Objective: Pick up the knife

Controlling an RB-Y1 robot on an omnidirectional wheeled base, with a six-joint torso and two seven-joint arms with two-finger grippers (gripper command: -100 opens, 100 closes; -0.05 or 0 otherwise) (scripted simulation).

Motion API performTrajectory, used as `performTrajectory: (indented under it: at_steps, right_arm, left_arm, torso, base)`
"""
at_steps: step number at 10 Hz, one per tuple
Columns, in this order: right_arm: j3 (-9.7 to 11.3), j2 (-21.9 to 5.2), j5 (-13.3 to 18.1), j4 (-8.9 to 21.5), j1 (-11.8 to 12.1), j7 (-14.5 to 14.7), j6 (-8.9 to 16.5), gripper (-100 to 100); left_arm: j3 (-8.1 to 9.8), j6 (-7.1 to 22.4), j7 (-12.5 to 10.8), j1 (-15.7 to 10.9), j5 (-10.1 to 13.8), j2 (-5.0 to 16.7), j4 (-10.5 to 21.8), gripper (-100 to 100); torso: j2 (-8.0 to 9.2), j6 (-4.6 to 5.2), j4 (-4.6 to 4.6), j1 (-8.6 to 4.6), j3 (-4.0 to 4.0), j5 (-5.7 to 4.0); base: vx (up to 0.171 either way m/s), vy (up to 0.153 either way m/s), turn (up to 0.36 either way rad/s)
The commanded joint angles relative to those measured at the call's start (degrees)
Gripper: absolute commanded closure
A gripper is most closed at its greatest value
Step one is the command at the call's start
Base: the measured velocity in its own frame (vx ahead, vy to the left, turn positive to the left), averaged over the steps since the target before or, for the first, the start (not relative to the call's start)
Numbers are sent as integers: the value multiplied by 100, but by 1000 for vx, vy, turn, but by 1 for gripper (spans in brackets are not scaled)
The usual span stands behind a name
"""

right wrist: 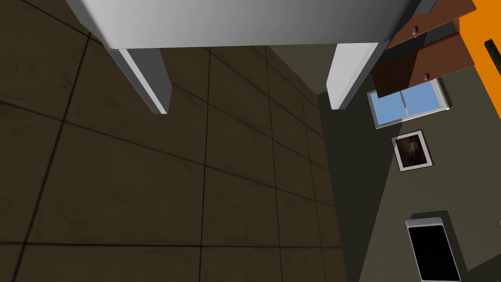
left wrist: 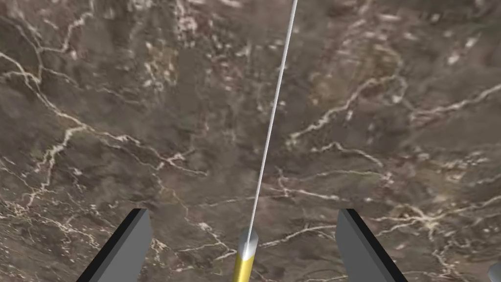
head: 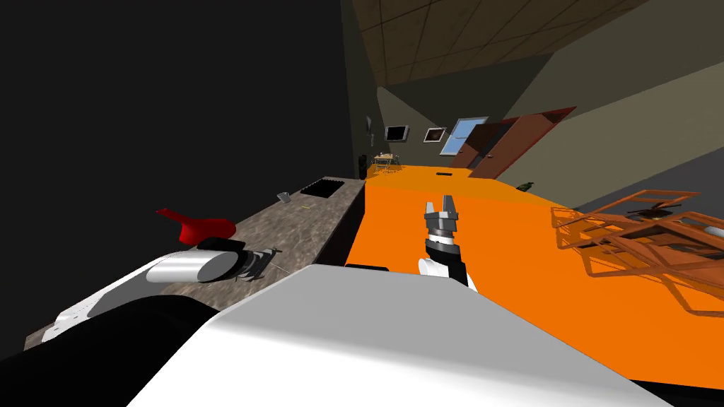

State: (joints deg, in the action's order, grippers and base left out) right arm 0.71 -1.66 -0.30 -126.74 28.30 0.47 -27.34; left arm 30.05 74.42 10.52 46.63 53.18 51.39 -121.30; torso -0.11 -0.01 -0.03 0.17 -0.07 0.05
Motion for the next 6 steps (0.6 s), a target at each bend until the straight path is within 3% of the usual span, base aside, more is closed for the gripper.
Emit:
performTrajectory:
  at_steps: [1,4,5,6]
  right_arm:
    - [0,0,0,0,0,0,0,0]
    - [0,0,0,0,0,0,0,0]
    - [0,0,0,0,0,0,0,0]
    - [0,0,0,0,1,0,0,0]
  left_arm:
    - [-87,212,90,49,137,197,136,-100]
    - [-210,504,270,221,381,489,327,-100]
    - [-171,433,232,226,328,414,263,-100]
    - [-171,452,250,235,338,422,267,0]
  torso:
    - [0,0,0,0,0,0]
    - [2,1,0,-1,1,0]
    - [2,-2,1,-1,1,0]
    - [4,-4,1,-10,2,-2]
  base:
    - [24,45,-194]
    - [13,47,-188]
    - [7,23,-19]
    - [0,0,0]
